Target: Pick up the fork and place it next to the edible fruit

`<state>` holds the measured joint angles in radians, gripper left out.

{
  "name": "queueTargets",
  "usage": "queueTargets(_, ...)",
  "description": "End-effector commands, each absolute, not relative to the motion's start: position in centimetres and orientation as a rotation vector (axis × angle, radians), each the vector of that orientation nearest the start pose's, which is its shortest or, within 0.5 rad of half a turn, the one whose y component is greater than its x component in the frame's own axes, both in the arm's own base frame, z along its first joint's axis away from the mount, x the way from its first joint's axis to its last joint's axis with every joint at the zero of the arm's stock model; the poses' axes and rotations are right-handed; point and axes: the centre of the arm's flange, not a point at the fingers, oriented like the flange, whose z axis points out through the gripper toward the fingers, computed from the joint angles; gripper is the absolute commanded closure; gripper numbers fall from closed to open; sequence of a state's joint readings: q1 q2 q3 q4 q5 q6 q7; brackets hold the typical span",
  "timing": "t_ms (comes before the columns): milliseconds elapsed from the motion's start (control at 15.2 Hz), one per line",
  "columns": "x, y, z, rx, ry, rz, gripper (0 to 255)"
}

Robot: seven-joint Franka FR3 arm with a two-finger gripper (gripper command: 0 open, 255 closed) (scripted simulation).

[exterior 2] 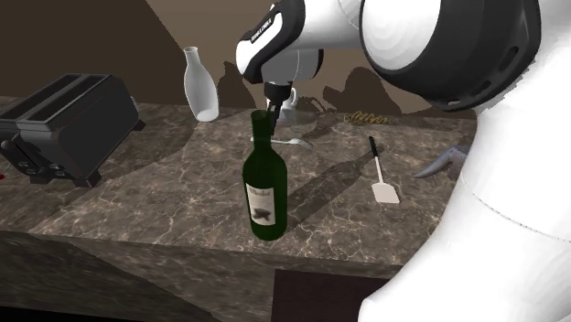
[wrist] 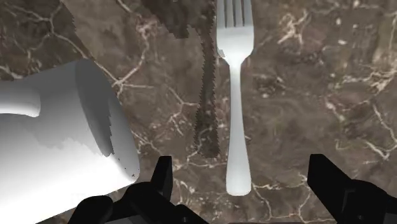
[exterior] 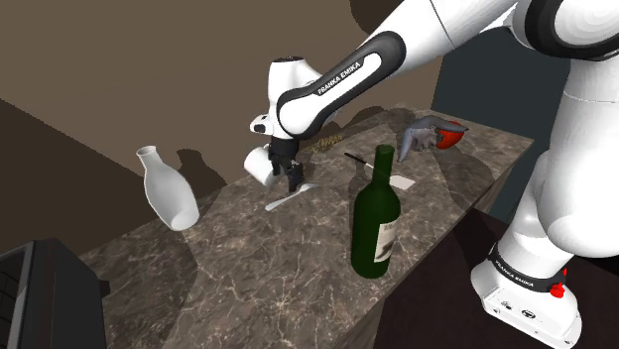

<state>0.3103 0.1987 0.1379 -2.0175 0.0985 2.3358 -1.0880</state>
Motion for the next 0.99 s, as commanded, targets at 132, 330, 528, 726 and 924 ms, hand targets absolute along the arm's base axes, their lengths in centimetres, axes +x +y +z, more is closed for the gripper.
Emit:
queueTargets(132, 54.2, 26.2, 32.8, -2.265, -2.064, -0.174, 0)
queueTargets(330, 54.3, 26.4, 31.5, -2.265, -2.064, -0.174, 0)
queueTargets(528, 54.3, 26.4, 31.5, -2.265, -2.064, -0.174, 0)
queueTargets(726, 54.3, 26.4, 31.5, -2.265, -2.064, -0.174, 0)
queueTargets(924, 54.3, 26.4, 31.5, -2.265, -2.064, -0.174, 255)
